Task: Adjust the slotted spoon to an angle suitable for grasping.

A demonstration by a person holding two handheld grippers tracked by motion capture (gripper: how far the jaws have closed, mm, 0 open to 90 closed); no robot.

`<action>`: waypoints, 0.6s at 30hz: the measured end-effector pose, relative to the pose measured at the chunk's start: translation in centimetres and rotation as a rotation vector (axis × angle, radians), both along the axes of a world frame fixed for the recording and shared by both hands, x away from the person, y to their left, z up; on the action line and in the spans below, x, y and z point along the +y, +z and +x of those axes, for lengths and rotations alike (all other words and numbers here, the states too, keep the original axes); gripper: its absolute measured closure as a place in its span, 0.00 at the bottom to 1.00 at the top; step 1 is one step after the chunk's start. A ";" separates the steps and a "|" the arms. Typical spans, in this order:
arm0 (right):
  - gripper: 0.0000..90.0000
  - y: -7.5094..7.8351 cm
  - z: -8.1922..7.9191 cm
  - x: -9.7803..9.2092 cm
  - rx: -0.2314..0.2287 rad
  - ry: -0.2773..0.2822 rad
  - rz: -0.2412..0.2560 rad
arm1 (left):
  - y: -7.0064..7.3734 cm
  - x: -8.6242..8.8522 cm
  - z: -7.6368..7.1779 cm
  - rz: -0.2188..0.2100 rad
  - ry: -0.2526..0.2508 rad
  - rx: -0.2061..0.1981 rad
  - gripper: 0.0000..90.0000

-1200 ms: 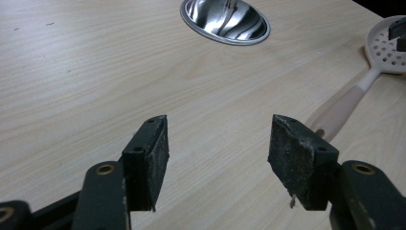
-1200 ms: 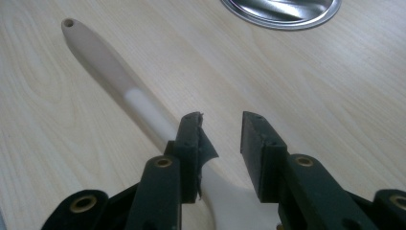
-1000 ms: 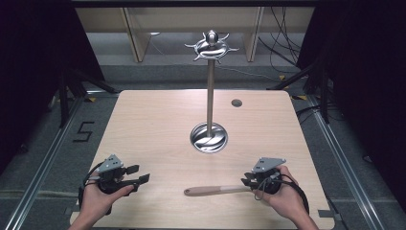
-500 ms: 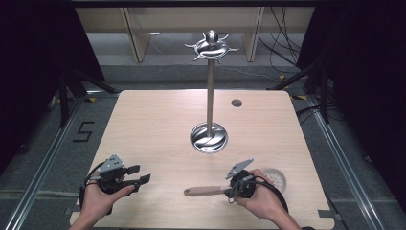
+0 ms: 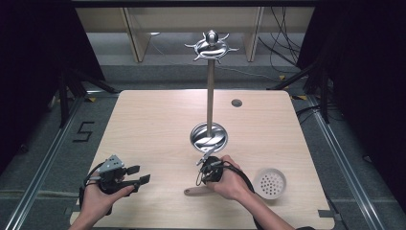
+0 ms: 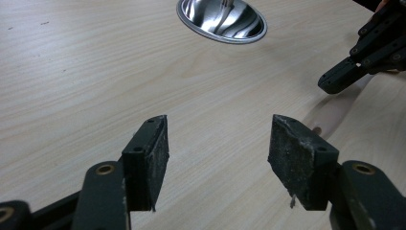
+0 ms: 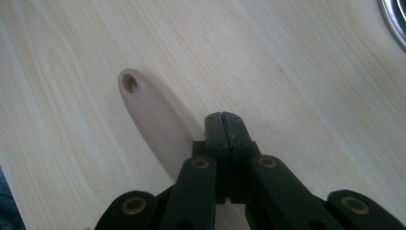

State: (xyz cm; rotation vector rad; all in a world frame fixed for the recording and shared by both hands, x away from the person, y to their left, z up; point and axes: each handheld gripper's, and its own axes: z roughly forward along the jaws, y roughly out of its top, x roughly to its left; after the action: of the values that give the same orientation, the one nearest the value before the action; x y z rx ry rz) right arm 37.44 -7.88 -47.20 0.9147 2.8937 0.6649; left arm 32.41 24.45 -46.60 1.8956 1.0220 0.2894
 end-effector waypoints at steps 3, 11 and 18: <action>1.00 -0.3 -0.1 0.0 0.018 0.004 -0.017 | 0.0 -0.1 0.1 0.005 -0.010 0.001 0.43; 1.00 -0.5 -0.3 0.1 0.011 0.049 -0.030 | -0.1 -0.1 0.1 0.002 -0.008 0.001 0.43; 0.85 0.1 -0.8 0.2 0.009 0.149 -0.030 | -0.1 -0.1 0.0 0.001 -0.005 -0.003 0.43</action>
State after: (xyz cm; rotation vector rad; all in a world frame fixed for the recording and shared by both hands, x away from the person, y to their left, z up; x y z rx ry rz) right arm 36.67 -7.72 -47.09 0.7058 2.9928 0.6263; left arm 32.45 24.38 -46.69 1.8981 1.0146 0.2898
